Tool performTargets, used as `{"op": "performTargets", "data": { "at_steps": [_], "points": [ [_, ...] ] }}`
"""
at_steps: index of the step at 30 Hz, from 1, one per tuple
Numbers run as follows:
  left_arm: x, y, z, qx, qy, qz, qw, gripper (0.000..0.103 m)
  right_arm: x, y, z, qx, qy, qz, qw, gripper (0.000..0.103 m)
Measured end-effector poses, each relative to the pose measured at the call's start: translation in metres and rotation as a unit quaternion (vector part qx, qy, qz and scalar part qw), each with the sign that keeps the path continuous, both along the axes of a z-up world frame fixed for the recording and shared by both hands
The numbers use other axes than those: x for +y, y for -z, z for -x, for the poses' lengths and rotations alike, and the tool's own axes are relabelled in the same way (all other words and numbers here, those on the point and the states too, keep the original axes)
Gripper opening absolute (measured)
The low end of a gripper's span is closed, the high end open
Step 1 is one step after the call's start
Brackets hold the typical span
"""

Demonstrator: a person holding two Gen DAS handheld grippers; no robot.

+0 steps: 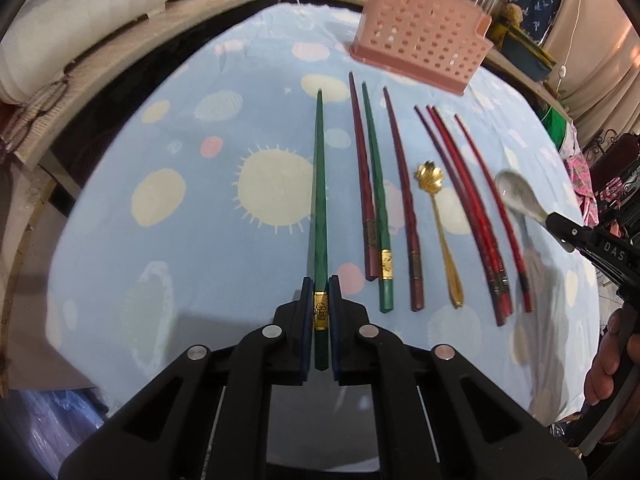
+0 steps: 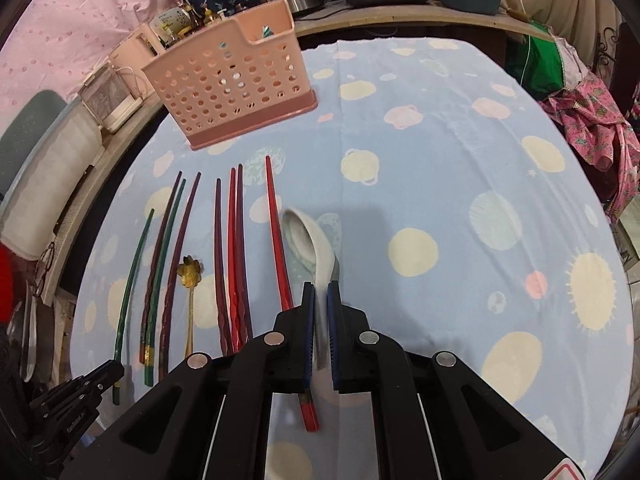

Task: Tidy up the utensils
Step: 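Lift the green chopstick and ceramic spoon with both grippers toward the pink basket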

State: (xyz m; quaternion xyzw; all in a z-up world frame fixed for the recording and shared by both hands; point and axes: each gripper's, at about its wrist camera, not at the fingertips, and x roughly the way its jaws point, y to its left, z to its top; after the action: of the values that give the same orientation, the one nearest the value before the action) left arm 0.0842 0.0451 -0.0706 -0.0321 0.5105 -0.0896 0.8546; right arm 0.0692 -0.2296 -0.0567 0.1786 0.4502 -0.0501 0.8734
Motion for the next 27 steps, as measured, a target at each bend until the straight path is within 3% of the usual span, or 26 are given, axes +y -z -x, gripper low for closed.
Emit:
{"op": "performTargets", "data": {
  "at_steps": [12, 20, 27],
  "points": [
    [0.009, -0.090, 0.007, -0.108, -0.020, 0.015, 0.9938, 0.007, -0.013, -0.043, 0.023, -0.054, 0.013, 0.013, 0.998, 0.006],
    [0.011, -0.127, -0.009, -0.148, -0.027, 0.018, 0.9884, 0.007, -0.017, -0.051, 0.022, -0.062, 0.014, 0.014, 0.998, 0.006],
    [0.008, -0.169, -0.035, -0.189, -0.026, 0.018, 0.9815, 0.007, -0.022, -0.088, 0.000, -0.100, 0.002, 0.030, 0.995, 0.006]
  ]
}}
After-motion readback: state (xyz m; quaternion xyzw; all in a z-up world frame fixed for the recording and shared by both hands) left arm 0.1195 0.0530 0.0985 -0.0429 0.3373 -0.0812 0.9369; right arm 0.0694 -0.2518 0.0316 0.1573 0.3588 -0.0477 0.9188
